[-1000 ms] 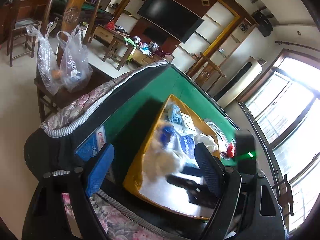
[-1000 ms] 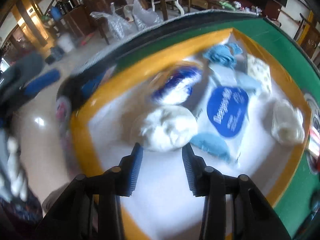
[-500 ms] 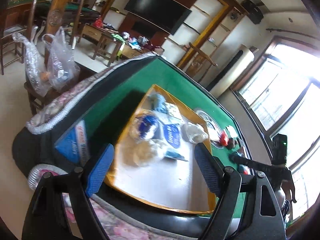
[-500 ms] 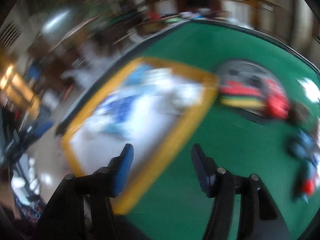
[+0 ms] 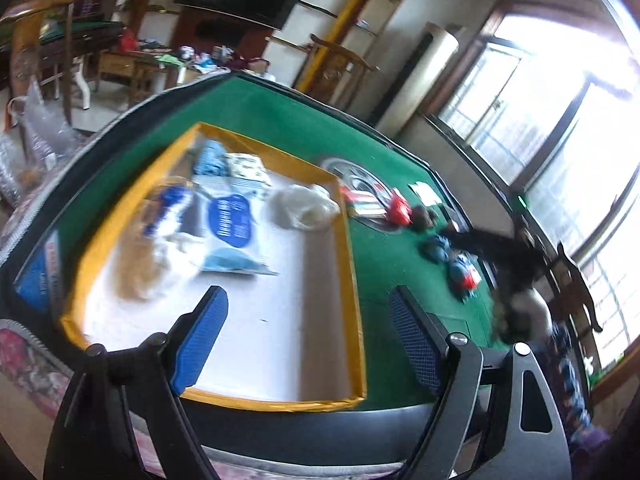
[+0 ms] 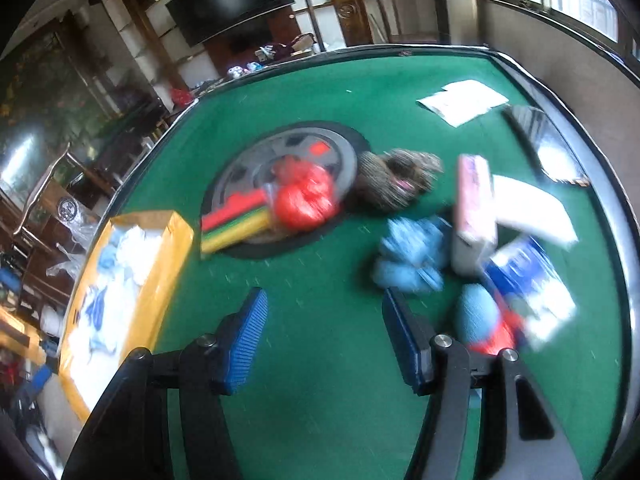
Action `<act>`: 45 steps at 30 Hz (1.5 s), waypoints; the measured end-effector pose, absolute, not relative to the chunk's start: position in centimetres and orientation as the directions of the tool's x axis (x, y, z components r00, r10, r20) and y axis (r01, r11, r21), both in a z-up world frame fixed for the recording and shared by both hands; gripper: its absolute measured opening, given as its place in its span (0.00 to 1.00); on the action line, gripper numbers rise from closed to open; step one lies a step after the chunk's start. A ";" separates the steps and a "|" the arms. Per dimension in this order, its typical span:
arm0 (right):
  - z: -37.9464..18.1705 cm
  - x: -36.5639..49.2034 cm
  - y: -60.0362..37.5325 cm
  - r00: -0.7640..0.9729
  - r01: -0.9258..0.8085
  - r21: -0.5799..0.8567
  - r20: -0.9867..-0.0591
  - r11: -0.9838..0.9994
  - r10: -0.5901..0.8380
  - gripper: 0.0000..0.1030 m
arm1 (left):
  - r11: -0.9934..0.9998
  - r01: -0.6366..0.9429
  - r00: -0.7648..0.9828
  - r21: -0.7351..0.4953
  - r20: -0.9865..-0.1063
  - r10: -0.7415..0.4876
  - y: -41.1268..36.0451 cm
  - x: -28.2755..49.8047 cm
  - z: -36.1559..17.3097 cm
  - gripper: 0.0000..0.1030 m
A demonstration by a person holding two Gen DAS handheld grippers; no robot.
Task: Organize soft objects
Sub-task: 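Move both open grippers from the tray back over the table items, then grasp the red plastic bag with the right gripper while the left grasps the striped sponge pack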
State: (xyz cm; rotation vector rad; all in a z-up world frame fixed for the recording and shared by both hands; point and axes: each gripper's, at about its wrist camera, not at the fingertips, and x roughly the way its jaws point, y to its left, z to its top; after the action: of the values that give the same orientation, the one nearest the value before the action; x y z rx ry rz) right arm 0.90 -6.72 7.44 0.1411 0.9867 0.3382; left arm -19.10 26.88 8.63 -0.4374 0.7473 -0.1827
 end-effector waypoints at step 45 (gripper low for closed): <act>1.7 -0.8 -11.4 0.425 -0.216 0.524 -0.709 0.824 0.563 0.34 | 0.950 0.312 0.463 0.004 -0.874 -0.148 7.9 9.9 4.9 0.80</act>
State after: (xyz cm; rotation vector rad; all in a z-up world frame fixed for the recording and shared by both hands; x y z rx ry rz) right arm -0.81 -11.36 1.72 0.3828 1.0241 0.5015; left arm 9.87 7.88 4.88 0.1718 1.0536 -0.2844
